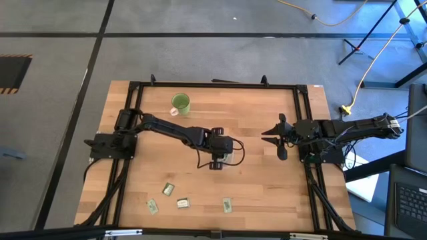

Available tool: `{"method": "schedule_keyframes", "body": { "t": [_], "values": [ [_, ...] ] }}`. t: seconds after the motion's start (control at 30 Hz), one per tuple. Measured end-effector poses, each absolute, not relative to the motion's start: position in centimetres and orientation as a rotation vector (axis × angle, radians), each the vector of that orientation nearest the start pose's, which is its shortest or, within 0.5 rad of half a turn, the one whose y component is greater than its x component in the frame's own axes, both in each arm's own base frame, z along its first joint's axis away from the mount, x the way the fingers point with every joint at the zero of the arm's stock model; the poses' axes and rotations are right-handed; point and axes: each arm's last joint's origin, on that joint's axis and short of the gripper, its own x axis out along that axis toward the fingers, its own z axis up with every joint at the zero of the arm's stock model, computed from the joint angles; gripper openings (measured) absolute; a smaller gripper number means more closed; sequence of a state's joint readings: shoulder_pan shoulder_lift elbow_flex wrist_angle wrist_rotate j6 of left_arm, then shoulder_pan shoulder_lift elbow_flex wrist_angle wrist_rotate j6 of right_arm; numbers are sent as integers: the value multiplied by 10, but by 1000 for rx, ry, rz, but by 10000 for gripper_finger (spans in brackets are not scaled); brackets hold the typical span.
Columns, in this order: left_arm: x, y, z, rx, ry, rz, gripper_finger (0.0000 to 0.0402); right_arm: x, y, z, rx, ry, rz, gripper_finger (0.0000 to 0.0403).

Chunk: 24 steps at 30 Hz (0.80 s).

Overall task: Pick and place items into bin
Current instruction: Put the stevia packet into the transparent bin

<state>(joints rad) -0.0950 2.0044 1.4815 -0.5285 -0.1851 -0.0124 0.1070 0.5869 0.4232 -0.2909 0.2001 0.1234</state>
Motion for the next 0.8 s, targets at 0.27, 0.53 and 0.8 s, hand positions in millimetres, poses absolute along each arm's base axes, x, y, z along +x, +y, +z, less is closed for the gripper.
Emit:
{"method": "schedule_keyframes", "body": {
  "t": [0.27, 0.53, 0.8],
  "values": [
    [400, -46, 216, 165, 1068, 80, 102, 138, 9, 226, 53, 451, -120, 97],
    [355, -96, 244, 43, 1183, 159, 98, 137, 9, 225, 52, 463, -121, 97],
    [310, -160, 238, -289, 1281, 444, 98, 137, 9, 225, 51, 463, -120, 97]
  ]
}}
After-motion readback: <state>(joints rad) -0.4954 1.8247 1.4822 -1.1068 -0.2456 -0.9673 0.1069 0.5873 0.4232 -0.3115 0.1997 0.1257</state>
